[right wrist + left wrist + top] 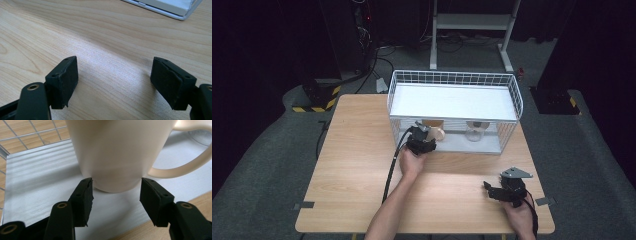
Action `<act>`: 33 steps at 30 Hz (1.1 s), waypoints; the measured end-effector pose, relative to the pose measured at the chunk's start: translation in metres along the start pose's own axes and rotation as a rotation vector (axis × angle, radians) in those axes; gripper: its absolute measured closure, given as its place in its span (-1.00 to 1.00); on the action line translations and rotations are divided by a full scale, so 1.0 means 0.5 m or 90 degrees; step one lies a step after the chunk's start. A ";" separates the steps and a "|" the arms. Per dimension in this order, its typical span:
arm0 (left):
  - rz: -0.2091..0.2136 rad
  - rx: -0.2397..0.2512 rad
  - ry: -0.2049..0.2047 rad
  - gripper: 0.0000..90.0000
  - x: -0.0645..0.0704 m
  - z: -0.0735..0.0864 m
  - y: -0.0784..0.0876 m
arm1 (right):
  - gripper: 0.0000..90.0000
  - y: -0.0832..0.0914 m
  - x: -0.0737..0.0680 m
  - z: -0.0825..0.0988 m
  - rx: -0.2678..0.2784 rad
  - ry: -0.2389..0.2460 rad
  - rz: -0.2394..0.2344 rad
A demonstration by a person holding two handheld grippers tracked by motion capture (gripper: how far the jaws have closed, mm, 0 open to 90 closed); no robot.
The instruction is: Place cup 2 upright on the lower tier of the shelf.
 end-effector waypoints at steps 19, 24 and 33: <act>0.001 -0.015 -0.002 0.02 -0.006 -0.017 -0.017 | -0.50 0.000 0.000 0.000 0.000 0.000 0.000; 0.018 -0.005 0.016 -0.14 -0.005 -0.017 -0.008 | -0.50 0.000 0.000 0.000 0.000 0.000 0.000; 0.035 0.008 -0.003 -0.32 0.002 -0.013 0.012 | -0.50 0.000 0.000 0.000 0.000 0.000 0.000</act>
Point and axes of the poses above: each handheld gripper's, and its own axes: y roughly backward along the jaws, z roughly out of its underside, x roughly to its right, the point moved 2 cm from there along -y, roughly forward along the jaws, and after that the axes turned 6 degrees about -x, right-handed, at the moved point
